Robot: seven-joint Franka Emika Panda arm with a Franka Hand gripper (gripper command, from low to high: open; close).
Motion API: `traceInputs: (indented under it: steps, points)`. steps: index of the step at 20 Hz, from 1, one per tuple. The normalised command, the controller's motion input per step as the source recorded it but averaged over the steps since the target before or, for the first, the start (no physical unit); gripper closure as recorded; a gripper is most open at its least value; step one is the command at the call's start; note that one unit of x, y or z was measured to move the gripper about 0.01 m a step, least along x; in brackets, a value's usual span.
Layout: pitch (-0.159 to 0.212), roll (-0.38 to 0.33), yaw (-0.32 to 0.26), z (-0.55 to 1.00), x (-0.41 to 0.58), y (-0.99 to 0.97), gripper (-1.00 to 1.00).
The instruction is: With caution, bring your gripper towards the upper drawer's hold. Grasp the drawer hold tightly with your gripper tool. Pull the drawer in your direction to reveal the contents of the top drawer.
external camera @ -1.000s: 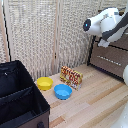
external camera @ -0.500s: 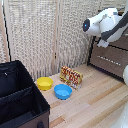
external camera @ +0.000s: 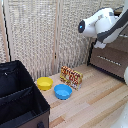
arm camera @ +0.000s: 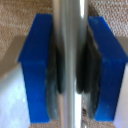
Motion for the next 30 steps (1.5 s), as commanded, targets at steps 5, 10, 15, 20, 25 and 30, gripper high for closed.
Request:
traceInputs:
  steps: [5, 10, 15, 20, 25, 30]
  points:
    - [-0.001, 0.038, -0.083, -0.18, 0.074, 0.88, 1.00]
    - [-0.001, 0.009, -0.088, -0.25, 0.107, 0.90, 1.00]
    - [0.001, 0.003, -0.061, -0.23, 0.070, 0.86, 1.00]
    - [0.035, -0.043, -0.025, 0.07, 0.206, 0.13, -1.00]
    - [0.001, 0.000, 0.000, 0.21, 0.079, -0.03, -1.00]
    - [0.001, 0.000, 0.000, 0.21, 0.062, 0.00, -1.00]
